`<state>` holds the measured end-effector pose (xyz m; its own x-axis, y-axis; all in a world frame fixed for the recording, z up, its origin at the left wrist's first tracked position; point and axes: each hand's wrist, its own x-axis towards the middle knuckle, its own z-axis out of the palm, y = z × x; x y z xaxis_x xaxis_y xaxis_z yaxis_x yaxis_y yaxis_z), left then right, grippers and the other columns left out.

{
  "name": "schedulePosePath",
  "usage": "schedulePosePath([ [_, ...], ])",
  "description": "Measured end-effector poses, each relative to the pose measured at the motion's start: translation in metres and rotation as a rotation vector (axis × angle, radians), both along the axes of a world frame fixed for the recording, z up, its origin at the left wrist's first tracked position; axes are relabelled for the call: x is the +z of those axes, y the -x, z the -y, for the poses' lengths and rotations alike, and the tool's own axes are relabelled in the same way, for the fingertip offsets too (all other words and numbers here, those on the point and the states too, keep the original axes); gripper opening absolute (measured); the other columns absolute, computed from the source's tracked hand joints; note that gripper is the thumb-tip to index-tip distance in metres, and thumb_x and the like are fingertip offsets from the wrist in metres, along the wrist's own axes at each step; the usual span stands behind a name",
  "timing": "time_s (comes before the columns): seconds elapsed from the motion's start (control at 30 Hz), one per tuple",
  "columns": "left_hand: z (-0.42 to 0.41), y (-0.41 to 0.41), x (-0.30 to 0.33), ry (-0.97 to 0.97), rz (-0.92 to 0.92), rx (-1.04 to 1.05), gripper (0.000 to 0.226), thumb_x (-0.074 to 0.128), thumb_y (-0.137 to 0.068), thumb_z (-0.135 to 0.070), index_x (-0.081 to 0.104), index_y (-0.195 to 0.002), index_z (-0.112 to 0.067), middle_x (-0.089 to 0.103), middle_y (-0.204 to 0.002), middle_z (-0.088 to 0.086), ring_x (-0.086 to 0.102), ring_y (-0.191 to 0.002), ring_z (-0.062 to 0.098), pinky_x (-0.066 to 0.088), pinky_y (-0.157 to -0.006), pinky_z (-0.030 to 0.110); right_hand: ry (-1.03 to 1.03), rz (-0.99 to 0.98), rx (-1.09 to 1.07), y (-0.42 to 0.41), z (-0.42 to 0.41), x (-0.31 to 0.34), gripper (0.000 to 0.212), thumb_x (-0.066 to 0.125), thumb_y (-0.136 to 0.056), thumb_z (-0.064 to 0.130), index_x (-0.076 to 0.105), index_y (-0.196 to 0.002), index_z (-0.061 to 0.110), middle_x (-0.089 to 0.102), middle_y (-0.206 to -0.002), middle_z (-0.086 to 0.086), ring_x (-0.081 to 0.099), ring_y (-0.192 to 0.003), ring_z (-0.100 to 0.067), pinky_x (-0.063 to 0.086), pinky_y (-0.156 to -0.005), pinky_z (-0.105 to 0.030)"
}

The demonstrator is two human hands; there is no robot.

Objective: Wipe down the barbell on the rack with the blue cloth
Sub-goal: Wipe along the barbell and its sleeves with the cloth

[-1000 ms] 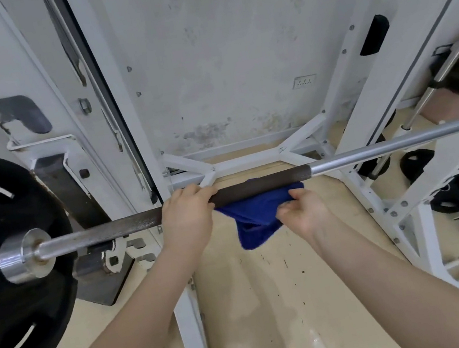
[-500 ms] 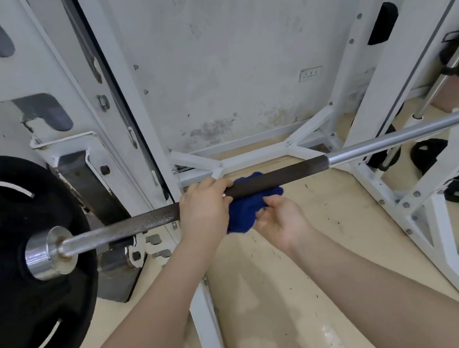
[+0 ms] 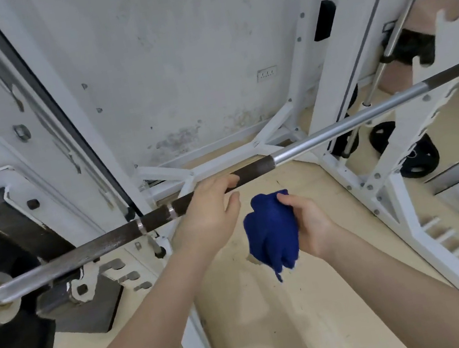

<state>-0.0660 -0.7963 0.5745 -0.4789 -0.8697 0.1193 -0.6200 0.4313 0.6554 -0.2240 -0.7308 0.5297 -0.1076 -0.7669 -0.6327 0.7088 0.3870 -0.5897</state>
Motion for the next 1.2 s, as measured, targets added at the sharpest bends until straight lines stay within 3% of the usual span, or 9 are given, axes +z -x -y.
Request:
schedulePosePath([
  [0.17, -0.038, 0.088, 0.009, -0.168, -0.093, -0.218, 0.046, 0.049, -0.093, -0.020, 0.038, -0.137, -0.028, 0.059, -0.116, -0.008, 0.056, -0.089, 0.009, 0.049, -0.086, 0.028, 0.223, 0.088, -0.154, 0.075, -0.031, 0.019, 0.027, 0.040, -0.094, 0.009, 0.057, -0.114, 0.001, 0.066, -0.110, -0.017, 0.063, -0.099, -0.028, 0.052, -0.089, -0.037],
  [0.33, -0.071, 0.184, 0.007, -0.064, -0.032, -0.274, 0.056, 0.058, -0.086, -0.037, 0.037, -0.137, -0.028, 0.052, -0.130, -0.012, 0.054, -0.112, 0.009, 0.045, -0.091, 0.025, 0.355, 0.186, -0.348, 0.157, -0.061, 0.035, 0.020, 0.040, -0.084, -0.002, 0.055, -0.097, 0.003, 0.065, -0.084, -0.013, 0.064, -0.078, -0.026, 0.057, -0.074, -0.037],
  [0.53, -0.097, 0.298, -0.001, -0.079, -0.097, -0.308, 0.070, 0.065, -0.077, -0.025, 0.030, -0.138, -0.034, 0.049, -0.125, -0.016, 0.055, -0.104, 0.005, 0.050, -0.083, 0.026, 0.474, 0.254, -0.370, 0.261, -0.097, 0.043, 0.064, 0.052, -0.054, -0.010, 0.057, -0.118, -0.001, 0.063, -0.108, -0.021, 0.065, -0.096, -0.033, 0.051, -0.091, -0.045],
  [0.63, -0.113, 0.347, -0.003, -0.071, -0.145, -0.298, 0.066, 0.055, -0.082, -0.008, 0.032, -0.138, -0.033, 0.053, -0.105, -0.017, 0.057, -0.079, 0.005, 0.045, -0.065, 0.008, 0.429, 0.125, -0.335, 0.309, -0.113, 0.043, 0.055, 0.031, -0.081, -0.012, 0.053, -0.128, 0.004, 0.061, -0.121, -0.019, 0.060, -0.111, -0.033, 0.050, -0.094, -0.046],
  [0.73, -0.116, 0.384, -0.002, -0.308, -0.273, -0.252, 0.060, 0.044, -0.084, 0.005, 0.041, -0.133, -0.030, 0.061, -0.100, -0.012, 0.060, -0.080, 0.010, 0.047, -0.068, 0.008, 0.342, -0.152, -0.320, 0.346, -0.127, 0.048, 0.031, 0.043, -0.093, -0.004, 0.056, -0.117, 0.009, 0.066, -0.115, -0.014, 0.062, -0.110, -0.031, 0.055, -0.086, -0.041],
  [0.83, -0.109, 0.412, 0.001, -0.518, -0.344, -0.249, 0.057, 0.038, -0.085, 0.007, 0.050, -0.118, -0.038, 0.067, -0.106, -0.003, 0.065, -0.093, 0.017, 0.055, -0.085, 0.034, 0.135, -0.620, -0.297, 0.374, -0.131, 0.050, 0.035, 0.055, -0.090, 0.001, 0.045, -0.122, 0.012, 0.068, -0.085, -0.006, 0.069, -0.076, -0.018, 0.052, -0.061, -0.023],
  [0.93, -0.096, 0.434, 0.007, -0.547, -0.303, -0.353, 0.063, 0.034, -0.082, 0.010, 0.052, -0.109, -0.044, 0.067, -0.106, 0.002, 0.065, -0.088, 0.018, 0.053, -0.077, 0.030, 0.134, -0.721, -0.194, 0.396, -0.125, 0.058, 0.061, 0.058, -0.090, 0.008, 0.028, -0.136, 0.034, 0.063, -0.064, -0.005, 0.057, -0.045, -0.014, 0.046, -0.049, -0.022],
  [1.1, -0.061, 0.460, 0.017, -0.515, -0.280, -0.455, 0.065, 0.032, -0.081, 0.015, 0.047, -0.123, -0.032, 0.064, -0.057, -0.015, 0.052, -0.050, -0.002, 0.042, -0.053, 0.011, 0.134, -0.943, 0.283, 0.430, -0.102, 0.080, 0.024, 0.055, -0.093, 0.022, 0.063, -0.115, 0.019, 0.061, -0.050, -0.002, 0.053, -0.040, -0.014, 0.040, -0.045, -0.022],
  [1.2, -0.033, 0.475, 0.031, -0.489, -0.311, -0.492, 0.065, 0.035, -0.084, 0.014, 0.040, -0.127, -0.036, 0.067, -0.073, -0.012, 0.060, -0.065, -0.003, 0.047, -0.064, 0.016, 0.169, -0.989, 0.363, 0.447, -0.076, 0.089, 0.018, 0.057, -0.092, 0.023, 0.064, -0.104, 0.010, 0.063, -0.052, -0.004, 0.054, -0.041, -0.014, 0.041, -0.045, -0.021],
])
